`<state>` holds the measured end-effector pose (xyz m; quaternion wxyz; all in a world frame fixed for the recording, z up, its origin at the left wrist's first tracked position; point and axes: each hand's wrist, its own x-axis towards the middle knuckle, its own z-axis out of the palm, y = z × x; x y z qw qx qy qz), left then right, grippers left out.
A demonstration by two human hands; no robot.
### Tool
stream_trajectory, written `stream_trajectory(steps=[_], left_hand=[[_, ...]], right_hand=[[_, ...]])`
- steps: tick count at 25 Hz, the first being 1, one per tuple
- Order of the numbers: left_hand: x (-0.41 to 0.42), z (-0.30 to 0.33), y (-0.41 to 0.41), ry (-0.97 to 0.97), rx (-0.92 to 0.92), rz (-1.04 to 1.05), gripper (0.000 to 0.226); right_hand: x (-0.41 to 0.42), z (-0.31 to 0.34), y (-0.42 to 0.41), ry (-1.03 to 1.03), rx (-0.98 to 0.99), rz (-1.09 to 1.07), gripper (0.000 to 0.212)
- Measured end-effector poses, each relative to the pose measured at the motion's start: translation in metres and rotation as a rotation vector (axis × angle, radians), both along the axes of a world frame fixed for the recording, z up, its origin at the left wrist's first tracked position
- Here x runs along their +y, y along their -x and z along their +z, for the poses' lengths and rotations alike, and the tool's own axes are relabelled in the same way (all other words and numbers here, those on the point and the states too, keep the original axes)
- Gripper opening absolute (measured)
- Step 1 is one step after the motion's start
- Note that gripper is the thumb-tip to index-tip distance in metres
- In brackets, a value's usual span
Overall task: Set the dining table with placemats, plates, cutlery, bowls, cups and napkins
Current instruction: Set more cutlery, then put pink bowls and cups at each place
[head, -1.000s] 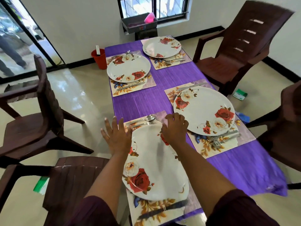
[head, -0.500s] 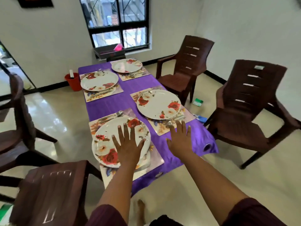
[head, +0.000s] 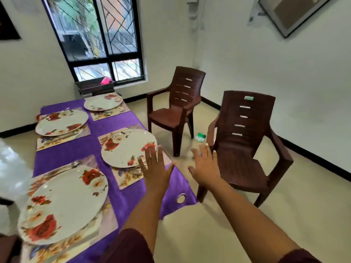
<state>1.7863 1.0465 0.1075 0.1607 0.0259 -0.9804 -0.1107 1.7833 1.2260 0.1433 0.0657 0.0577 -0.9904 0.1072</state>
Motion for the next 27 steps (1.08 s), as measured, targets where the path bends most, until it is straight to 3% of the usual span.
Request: stream_trajectory(steps=[5,9,17,21,27], left_hand=[[0.102,0.015,0.050,0.172,0.026,-0.122,0.079],[0.103,0.034,0.125,0.284,0.073,-0.076,0.078],[0.098,0.002,0.286,0.127,-0.027,0.205,0.083],[0.079,-0.007,0.362,0.093,-0.031,0.264,0.084],[0.056,-0.012,0.410,-0.032,-0.070,0.406,0.080]], right_hand=[[0.105,0.008,0.054,-0.067,0.029,0.031,0.067],[0.165,0.010,0.123,-0.088,0.003,0.007,0.067],[0.155,0.011,0.322,-0.122,-0.067,0.246,0.097],[0.122,0.015,0.424,-0.100,-0.043,0.335,0.089],[0.076,-0.026,0.515,0.069,0.009,0.348,0.051]])
